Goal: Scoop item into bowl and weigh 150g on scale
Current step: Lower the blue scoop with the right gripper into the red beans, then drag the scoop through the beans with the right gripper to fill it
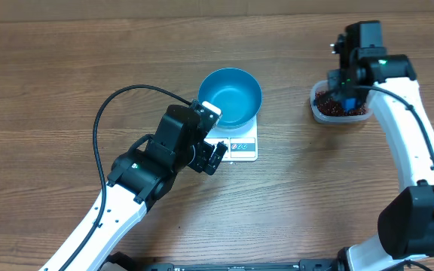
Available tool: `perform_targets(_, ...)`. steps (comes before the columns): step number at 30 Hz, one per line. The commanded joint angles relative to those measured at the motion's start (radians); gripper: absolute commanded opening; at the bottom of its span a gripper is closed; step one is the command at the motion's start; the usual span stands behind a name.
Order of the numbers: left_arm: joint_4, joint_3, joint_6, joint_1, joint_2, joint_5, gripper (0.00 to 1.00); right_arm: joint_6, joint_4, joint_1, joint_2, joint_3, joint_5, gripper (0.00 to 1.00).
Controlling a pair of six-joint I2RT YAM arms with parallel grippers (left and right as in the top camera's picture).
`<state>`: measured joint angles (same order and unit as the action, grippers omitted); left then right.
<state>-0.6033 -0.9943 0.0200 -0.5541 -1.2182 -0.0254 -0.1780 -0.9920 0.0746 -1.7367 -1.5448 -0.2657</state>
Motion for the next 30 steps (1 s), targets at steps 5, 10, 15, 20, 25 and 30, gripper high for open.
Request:
perform_targets(5, 0.001, 0.002, -0.013, 0.006, -0.004, 0.016, 0.99, -0.009, 0.013, 0.023, 0.003, -0.023, -0.114, 0.04)
perform_targets(10, 0.001, 0.002, -0.012, 0.006, -0.004, 0.016, 1.0, -0.007, 0.018, 0.023, -0.002, -0.023, -0.145, 0.04)
perform_targets(15, 0.001, 0.002, -0.013, 0.006, -0.004, 0.016, 0.99, -0.007, 0.021, 0.021, -0.053, -0.022, -0.146, 0.04)
perform_targets(20, 0.001, 0.002, -0.013, 0.006, -0.004, 0.016, 1.0, -0.007, 0.027, 0.021, -0.084, -0.021, -0.186, 0.04)
perform_targets(25, 0.001, 0.002, -0.013, 0.006, -0.004, 0.016, 1.0, -0.011, 0.028, 0.021, -0.088, -0.021, -0.221, 0.04)
perform_targets(30, 0.001, 0.002, -0.013, 0.006, -0.004, 0.016, 0.99, -0.014, 0.021, 0.021, -0.088, -0.021, -0.235, 0.04)
